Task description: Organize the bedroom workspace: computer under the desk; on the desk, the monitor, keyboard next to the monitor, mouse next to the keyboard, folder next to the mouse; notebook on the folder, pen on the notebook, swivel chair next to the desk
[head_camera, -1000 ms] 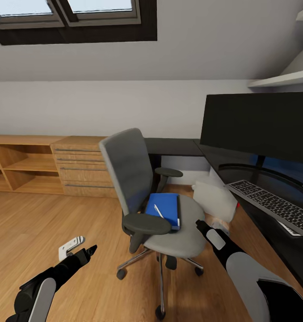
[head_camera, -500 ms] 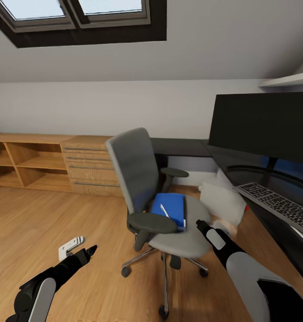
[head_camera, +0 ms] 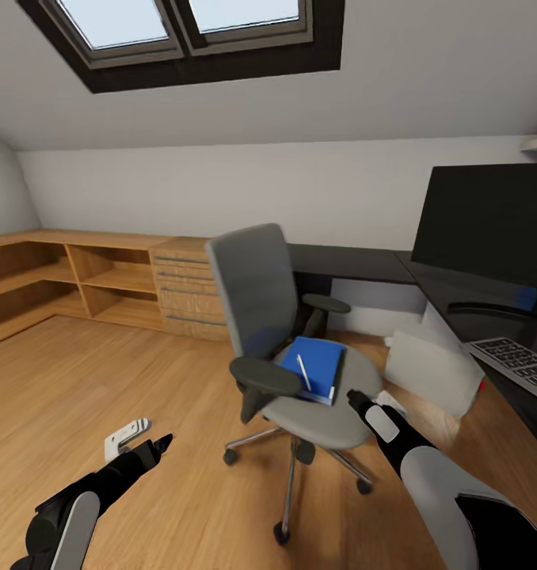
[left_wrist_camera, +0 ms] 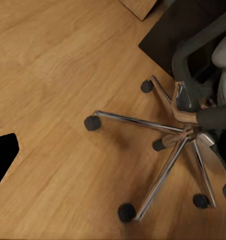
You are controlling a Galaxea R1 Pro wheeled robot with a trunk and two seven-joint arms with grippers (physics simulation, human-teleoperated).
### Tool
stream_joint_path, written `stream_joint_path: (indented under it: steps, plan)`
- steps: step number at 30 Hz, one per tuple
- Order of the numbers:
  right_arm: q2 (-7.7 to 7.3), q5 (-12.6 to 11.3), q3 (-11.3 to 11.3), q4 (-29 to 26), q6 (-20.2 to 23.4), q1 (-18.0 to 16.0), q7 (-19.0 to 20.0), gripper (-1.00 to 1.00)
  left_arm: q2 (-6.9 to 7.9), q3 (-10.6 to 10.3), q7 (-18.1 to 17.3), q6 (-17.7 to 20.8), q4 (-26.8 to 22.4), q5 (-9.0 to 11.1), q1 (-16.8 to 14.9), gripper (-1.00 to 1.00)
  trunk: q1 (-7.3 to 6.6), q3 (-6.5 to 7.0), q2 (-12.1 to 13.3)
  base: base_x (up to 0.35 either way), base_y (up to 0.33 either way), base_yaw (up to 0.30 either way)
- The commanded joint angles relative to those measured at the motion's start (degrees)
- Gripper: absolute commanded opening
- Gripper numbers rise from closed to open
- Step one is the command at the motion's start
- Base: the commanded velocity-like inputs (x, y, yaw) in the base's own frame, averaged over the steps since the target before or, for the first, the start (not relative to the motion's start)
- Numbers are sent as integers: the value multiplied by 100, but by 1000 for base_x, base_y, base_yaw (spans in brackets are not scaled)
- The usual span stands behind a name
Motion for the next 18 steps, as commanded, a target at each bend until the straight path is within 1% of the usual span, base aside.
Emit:
stream_joint_path:
  steps: [1,7,8,11,12,14,16,18]
  plan:
    - [7,-96,-24,-18,32,2,-6,100,-5,1,47,26,-6,53,-6,100,-1,-6,-2,0,0,277]
    - [7,-96,-24,-18,32,2,-6,100,-10,-24,57,36,-3,37,-6,100,-1,-6,-2,0,0,277]
    - [7,-96,-24,-18,32,2,-6,100,-10,-75,58,37,-2,32,-6,100,-1,-6,-2,0,0,277]
    - [7,-95,-24,-18,32,2,-6,100,6,-437,71,37,2,-11,-6,100,-1,-6,-2,0,0,276]
    - [7,-95,-24,-18,32,2,-6,100,5,-516,73,37,4,-57,-6,100,-1,-6,-2,0,0,277]
    - [7,-95,-24,-18,32,2,-6,100,1,-604,76,37,8,-192,-6,100,-1,-6,-2,0,0,277]
    - [7,-94,-24,-18,32,2,-6,100,-3,-650,77,36,14,-319,-6,100,-1,-6,-2,0,0,277]
    - [7,-96,-24,-18,32,2,-2,100,-4,-661,78,34,15,-360,-6,100,-1,-6,-2,0,0,276]
